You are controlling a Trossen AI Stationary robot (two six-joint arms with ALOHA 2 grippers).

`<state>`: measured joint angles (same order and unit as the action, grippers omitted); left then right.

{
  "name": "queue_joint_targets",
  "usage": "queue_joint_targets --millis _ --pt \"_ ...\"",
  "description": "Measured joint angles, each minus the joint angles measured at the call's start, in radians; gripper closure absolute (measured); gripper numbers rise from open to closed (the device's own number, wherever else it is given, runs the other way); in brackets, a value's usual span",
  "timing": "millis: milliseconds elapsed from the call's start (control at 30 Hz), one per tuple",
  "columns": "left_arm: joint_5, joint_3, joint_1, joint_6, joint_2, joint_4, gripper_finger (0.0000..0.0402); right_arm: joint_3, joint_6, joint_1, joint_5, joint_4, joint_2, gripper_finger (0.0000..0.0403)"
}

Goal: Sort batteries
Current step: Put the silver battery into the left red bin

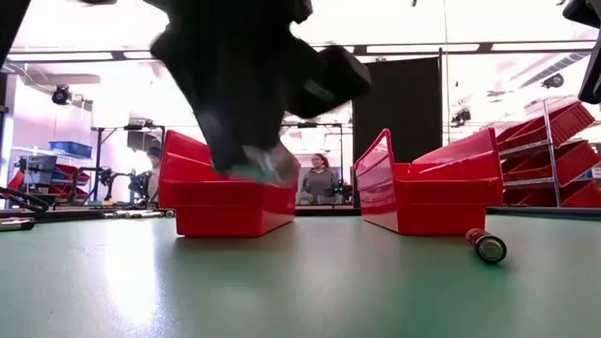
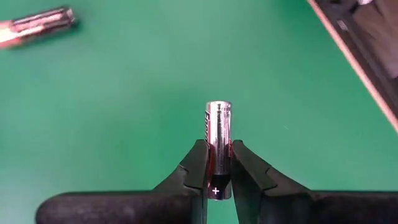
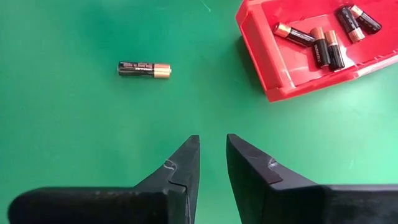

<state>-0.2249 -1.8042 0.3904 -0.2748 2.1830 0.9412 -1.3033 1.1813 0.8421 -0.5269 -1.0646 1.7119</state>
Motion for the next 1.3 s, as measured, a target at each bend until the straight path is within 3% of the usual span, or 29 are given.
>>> queue_joint_targets --millis 167,367,500,633,933,1300 --pt "0.000 0.010 -0.008 0.061 -0.084 0.121 0.0378 0.000 0.010 0.000 0.000 0.000 0.000 0.0319" --pt "0.061 0.109 -0.038 0.146 -0.259 0.126 0.0378 0.000 0.014 0.000 0.000 0.005 0.000 0.0312" --pt "0.190 0.246 -0.094 0.188 -0.386 0.061 0.0378 0.000 0.015 0.000 -0.021 0.008 0.000 0.0315" --pt "0.191 0.391 -0.185 0.217 -0.465 -0.101 0.0378 0.000 0.008 0.000 -0.048 0.007 0.000 0.0326" --pt "0.190 0.535 -0.342 0.239 -0.463 -0.250 0.0379 0.000 -0.025 -0.003 -0.053 0.004 0.000 0.0343" --pt "0.189 0.578 -0.367 0.278 -0.410 -0.318 0.0379 0.000 -0.033 -0.003 -0.078 0.003 0.000 0.0331"
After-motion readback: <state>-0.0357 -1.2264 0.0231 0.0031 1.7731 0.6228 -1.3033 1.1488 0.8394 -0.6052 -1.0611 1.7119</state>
